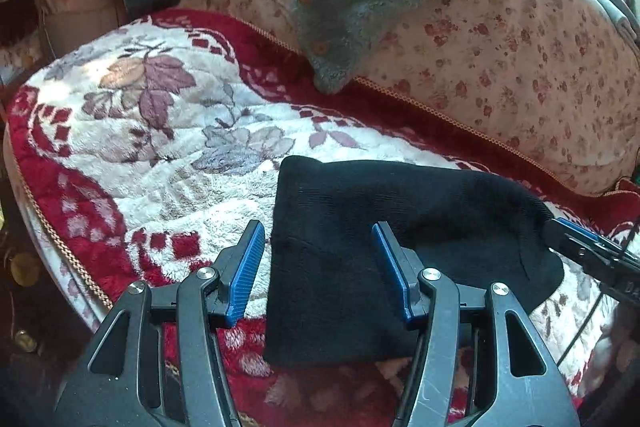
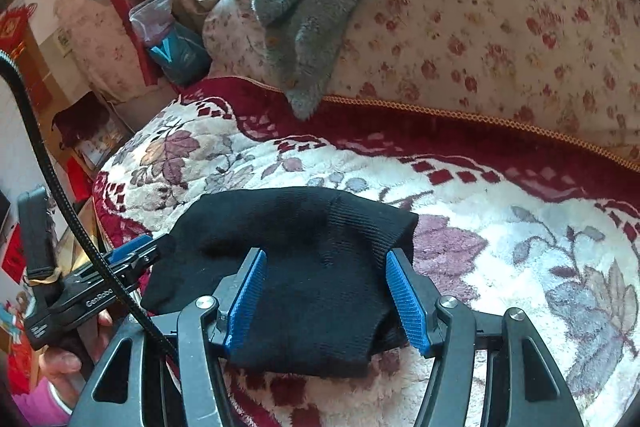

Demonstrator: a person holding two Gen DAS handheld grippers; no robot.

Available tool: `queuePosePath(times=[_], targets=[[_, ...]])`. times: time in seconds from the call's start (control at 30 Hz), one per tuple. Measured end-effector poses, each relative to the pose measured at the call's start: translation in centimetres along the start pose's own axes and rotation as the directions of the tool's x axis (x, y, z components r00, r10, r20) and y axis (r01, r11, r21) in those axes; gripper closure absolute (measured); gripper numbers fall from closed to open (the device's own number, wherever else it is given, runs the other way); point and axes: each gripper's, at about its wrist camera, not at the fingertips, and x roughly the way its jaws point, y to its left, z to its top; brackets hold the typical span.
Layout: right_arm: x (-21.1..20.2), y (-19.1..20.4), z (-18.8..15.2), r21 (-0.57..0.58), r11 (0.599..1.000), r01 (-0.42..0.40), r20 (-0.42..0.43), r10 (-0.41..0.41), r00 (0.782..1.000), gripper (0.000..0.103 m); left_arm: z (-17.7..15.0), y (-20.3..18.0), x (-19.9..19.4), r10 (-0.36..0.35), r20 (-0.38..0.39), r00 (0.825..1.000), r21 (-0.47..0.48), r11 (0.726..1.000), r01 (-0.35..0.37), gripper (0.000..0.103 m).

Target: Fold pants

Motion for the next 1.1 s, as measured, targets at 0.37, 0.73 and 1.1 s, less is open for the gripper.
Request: queuePosePath(times=[0.37,0.73,1.1], targets=[[0.2,3.2,-1.5,-0.079,0.997,-0.025,0.0,0.025,1.0,0.043,-1.2,-0.7,-1.8,0.027,0.004,1.0,0.006,1.0,-0.027,0.047],[-0.2,3.8,-1.9,-0.081,0.996,-0.035,0.008,0.036,0.999,0.043,-1.6,-0.9,-2.4,0.038,0.01,0.999,0.01,0.999,-0.038,0.048],[0.3,4.0,-2.2,-0.087,0.996,-0.037,-0.018,0.035,0.999,0.043,-1.9,-0.9,-2.2,0.046,0.012,0.999,0.022,0.999,-0.046,0.047]])
